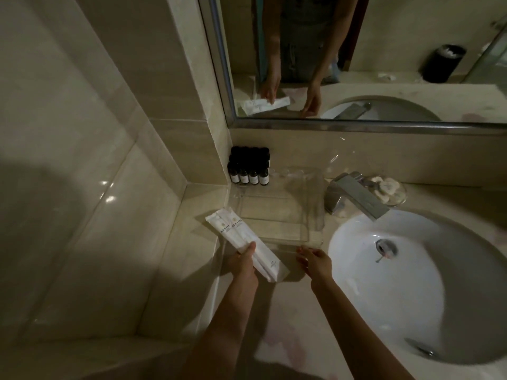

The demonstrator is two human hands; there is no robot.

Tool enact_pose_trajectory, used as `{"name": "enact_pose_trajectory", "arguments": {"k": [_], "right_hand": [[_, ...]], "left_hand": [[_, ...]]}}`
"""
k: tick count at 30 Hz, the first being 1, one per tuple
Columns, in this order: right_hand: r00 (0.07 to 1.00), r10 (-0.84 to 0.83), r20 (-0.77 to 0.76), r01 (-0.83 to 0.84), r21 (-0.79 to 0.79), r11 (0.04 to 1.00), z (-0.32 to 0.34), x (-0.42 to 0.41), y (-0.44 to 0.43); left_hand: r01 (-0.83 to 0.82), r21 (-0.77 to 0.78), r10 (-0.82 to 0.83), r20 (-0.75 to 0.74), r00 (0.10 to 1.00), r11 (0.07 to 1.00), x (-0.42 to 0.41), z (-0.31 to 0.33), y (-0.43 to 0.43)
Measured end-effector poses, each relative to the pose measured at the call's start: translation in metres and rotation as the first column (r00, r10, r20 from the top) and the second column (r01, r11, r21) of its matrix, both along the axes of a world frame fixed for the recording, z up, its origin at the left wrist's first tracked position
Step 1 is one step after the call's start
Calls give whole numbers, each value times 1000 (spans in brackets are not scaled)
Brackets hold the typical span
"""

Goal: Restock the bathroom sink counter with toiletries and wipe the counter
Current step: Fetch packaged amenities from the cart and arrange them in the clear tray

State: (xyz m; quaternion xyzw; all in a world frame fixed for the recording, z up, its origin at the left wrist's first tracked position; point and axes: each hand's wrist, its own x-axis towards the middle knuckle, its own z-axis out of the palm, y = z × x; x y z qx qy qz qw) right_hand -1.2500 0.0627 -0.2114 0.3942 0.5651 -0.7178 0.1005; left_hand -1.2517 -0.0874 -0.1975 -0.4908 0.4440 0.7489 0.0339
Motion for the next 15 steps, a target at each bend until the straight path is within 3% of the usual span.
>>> {"name": "enact_pose_trajectory", "arguments": {"k": [15], "right_hand": [[999, 39, 15, -39, -7, 999, -2, 72, 4]], "left_hand": [[-33, -32, 34, 27, 999, 999, 79, -13, 1]]}}
